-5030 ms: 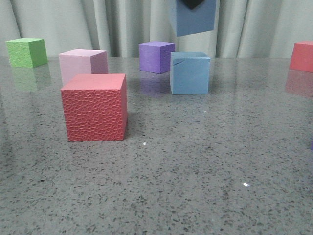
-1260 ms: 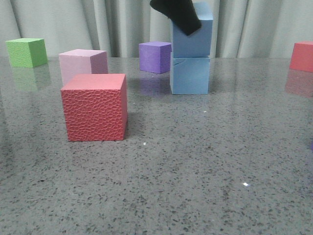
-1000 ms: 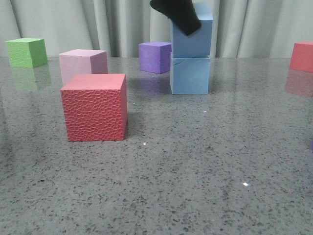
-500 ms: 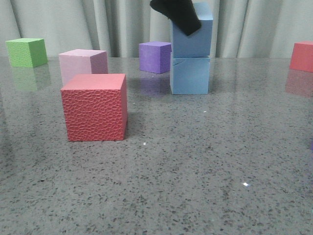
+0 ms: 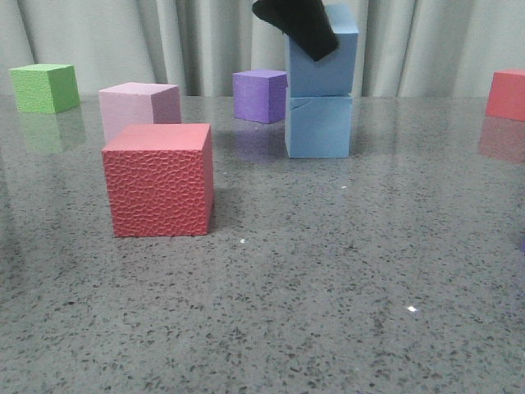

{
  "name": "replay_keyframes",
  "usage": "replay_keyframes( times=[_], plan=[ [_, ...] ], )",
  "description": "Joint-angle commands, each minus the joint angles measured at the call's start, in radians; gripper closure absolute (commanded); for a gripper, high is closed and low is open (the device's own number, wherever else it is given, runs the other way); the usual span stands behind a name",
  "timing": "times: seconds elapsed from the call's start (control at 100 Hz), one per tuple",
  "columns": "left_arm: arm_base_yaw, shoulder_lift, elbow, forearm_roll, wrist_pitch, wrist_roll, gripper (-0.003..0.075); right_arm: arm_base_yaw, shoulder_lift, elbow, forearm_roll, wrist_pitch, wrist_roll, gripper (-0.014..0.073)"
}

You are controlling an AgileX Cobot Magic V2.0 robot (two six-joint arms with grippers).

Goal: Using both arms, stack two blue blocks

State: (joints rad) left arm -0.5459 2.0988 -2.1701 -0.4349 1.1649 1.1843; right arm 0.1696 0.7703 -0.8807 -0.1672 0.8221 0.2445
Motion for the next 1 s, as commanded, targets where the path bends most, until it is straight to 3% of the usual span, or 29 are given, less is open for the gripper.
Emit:
replay_keyframes(
  times=[0.0,0.47,0.73,0.99],
  plan=[
    [0.002,-0.055,-0.03,-0.04,-0.048,0.001,0.0234,-0.005,-0.011,-0.024,-0.013,-0.07,-0.004,-0.0052],
    [0.002,-0.055,-0.03,-0.04,-0.125,0.001,0.0047,-0.005,-0.011,-0.024,-0.013,-0.07,-0.004,-0.0052],
    [0.002,-0.055,-0.03,-0.04,-0.129,-0.013,0.0046,-0.005,-0.011,-0.024,-0.013,-0.07,-0.004,-0.0052],
    [0.006,-0.095,-0.03,-0.042,-0.126,-0.112,0.0046,-0.005,-0.011,-0.024,-0.013,-0.07,-0.004,-0.0052]
  ],
)
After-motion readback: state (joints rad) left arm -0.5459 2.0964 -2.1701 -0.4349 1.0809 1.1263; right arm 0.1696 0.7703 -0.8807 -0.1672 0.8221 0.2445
